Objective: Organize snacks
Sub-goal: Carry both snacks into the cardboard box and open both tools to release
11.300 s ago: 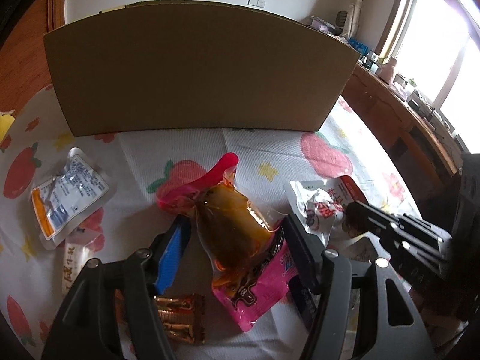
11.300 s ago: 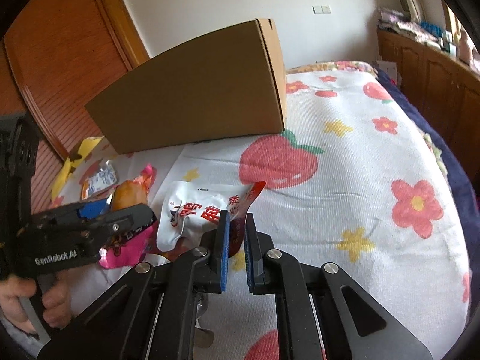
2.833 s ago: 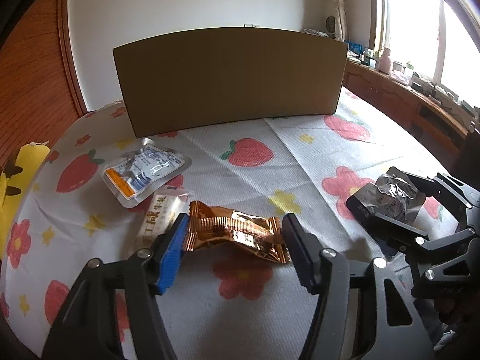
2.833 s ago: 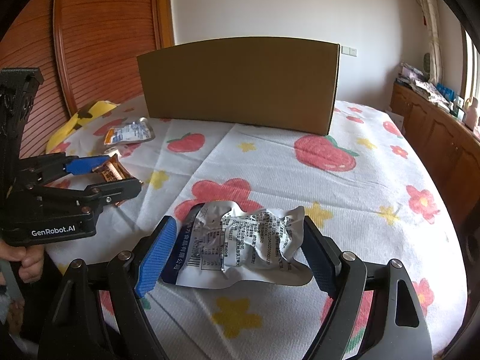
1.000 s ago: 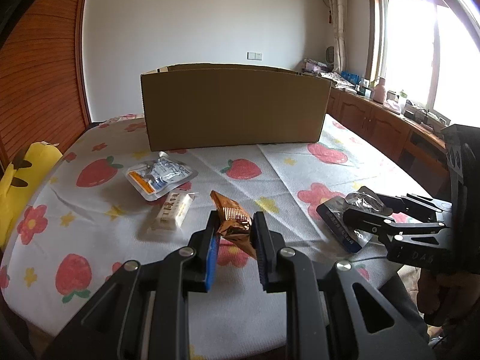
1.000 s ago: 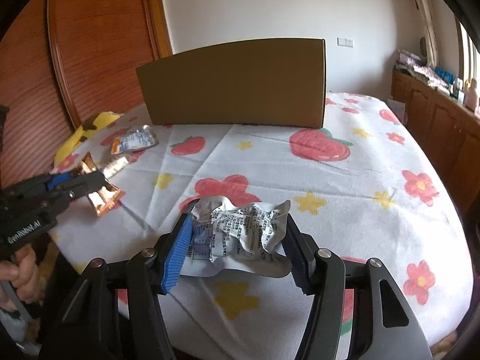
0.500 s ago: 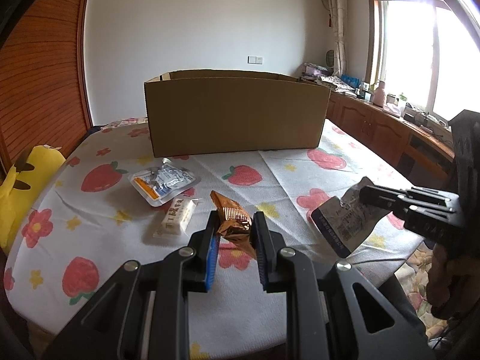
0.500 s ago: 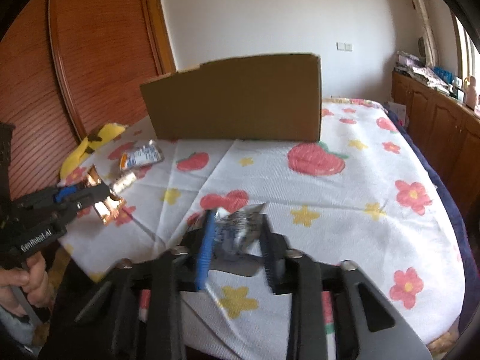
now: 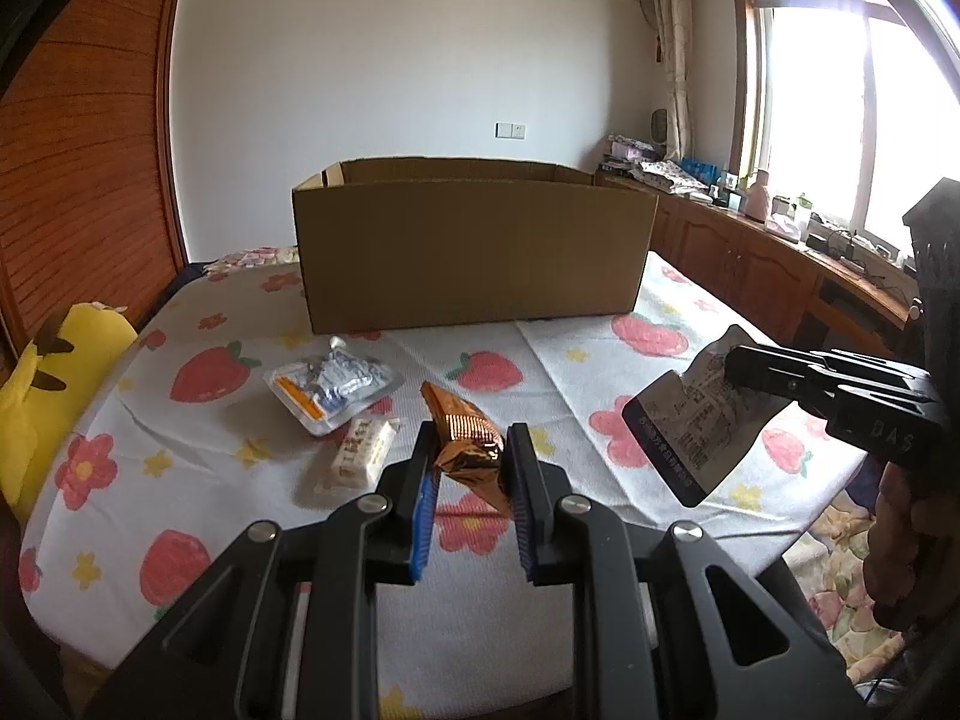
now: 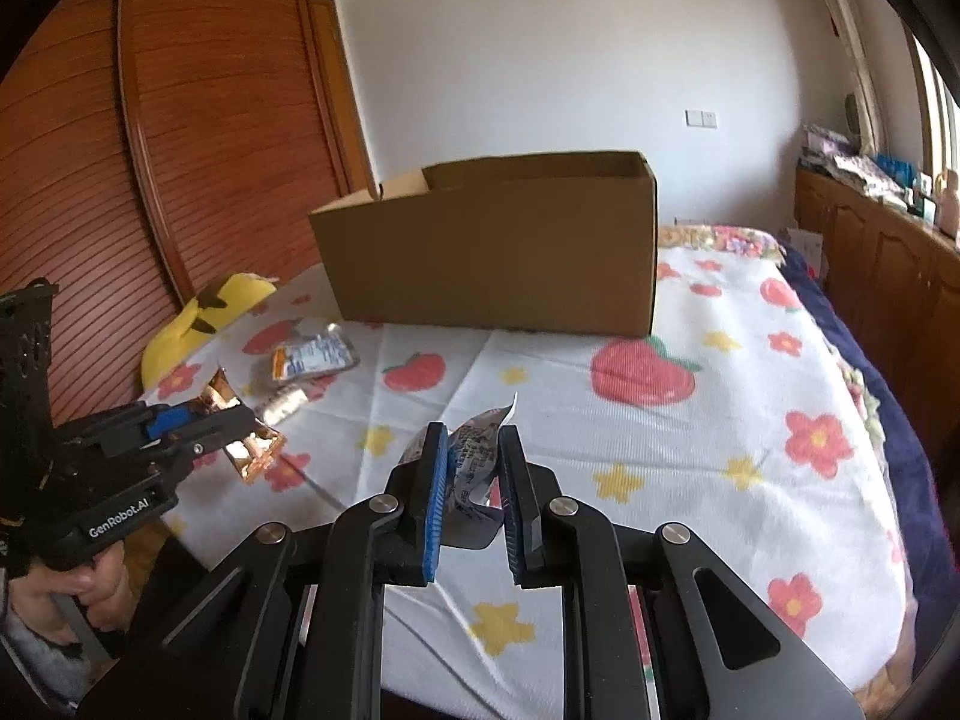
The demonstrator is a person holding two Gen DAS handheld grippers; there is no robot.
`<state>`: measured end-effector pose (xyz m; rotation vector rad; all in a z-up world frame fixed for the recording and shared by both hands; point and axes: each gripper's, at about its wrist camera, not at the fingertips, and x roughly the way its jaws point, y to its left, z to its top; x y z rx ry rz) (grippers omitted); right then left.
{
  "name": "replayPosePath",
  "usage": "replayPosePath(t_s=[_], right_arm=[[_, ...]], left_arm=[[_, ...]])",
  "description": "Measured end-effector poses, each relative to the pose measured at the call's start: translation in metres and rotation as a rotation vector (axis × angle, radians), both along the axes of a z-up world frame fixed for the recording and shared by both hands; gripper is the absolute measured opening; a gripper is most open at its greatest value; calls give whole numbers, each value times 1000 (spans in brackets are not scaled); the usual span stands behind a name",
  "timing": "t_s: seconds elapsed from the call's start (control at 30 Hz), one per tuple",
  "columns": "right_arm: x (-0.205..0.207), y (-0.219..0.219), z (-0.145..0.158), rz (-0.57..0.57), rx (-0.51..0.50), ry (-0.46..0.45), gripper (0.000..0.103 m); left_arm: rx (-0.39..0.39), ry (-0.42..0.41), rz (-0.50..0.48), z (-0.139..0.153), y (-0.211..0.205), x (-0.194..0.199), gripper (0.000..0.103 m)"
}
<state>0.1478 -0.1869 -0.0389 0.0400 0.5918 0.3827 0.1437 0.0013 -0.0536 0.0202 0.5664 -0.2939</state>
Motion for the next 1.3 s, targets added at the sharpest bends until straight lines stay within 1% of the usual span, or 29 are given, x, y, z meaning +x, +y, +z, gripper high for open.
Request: replayPosePath(t_s=[0.2, 0.37, 0.53, 0.7, 0.97, 1.13, 1.3], right_arm=[[7, 1, 19, 5, -27, -27, 14], [19, 0, 44, 9, -50, -75, 14], [33, 3, 65, 14, -73, -119, 14], [52, 4, 85, 17, -85, -155, 14], [92, 13, 115, 25, -102, -212, 14], [119, 18, 118, 29, -92, -222, 14], [144, 20, 113, 29, -60, -222, 14]], left_arm=[[10, -58, -7, 28, 1, 10, 20], [19, -106, -15, 51, 2, 22, 20], [15, -120, -19, 65, 3, 40, 20], [37, -141, -21, 78, 1, 63, 20], [44, -179, -24, 101, 0, 102, 20], [45, -194, -24, 108, -2, 129, 20], [46, -196, -16, 106, -2, 158, 20]])
